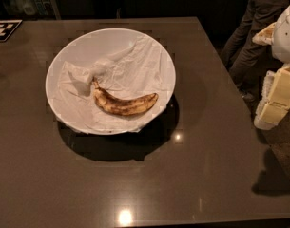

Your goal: Pick banana from white bowl

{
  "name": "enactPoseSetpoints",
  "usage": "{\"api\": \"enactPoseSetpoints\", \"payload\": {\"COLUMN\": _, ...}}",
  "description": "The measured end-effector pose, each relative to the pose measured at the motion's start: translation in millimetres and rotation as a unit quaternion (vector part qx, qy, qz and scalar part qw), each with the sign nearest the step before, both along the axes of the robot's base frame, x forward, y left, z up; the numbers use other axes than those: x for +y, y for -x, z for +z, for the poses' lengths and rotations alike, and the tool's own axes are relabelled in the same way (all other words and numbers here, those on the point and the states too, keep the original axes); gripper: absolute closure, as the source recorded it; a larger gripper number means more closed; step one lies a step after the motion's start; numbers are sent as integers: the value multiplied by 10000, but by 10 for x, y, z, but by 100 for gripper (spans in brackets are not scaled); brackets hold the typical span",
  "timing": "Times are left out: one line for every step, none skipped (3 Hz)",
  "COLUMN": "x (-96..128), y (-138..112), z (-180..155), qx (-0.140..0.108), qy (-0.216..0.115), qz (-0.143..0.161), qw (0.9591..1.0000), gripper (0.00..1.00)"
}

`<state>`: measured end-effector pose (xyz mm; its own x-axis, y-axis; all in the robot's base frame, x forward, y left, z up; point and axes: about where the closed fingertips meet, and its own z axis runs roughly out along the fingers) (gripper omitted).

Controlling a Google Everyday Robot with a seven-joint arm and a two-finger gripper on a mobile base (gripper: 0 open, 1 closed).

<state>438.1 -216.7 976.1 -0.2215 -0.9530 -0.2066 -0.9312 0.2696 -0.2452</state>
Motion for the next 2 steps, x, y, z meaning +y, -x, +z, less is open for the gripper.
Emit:
{"api": "enactPoseSetpoints", "payload": {"x": 1, "y": 0, "z": 0, "qx": 0, "qy": 1, "qz": -1, "qw": 10000, "gripper": 0}}
{"api": "enactPoseSetpoints", "payload": {"x": 167, "y": 41, "z": 6, "qx": 61, "qy": 162, "qz": -184, "qw": 9997, "gripper": 0}}
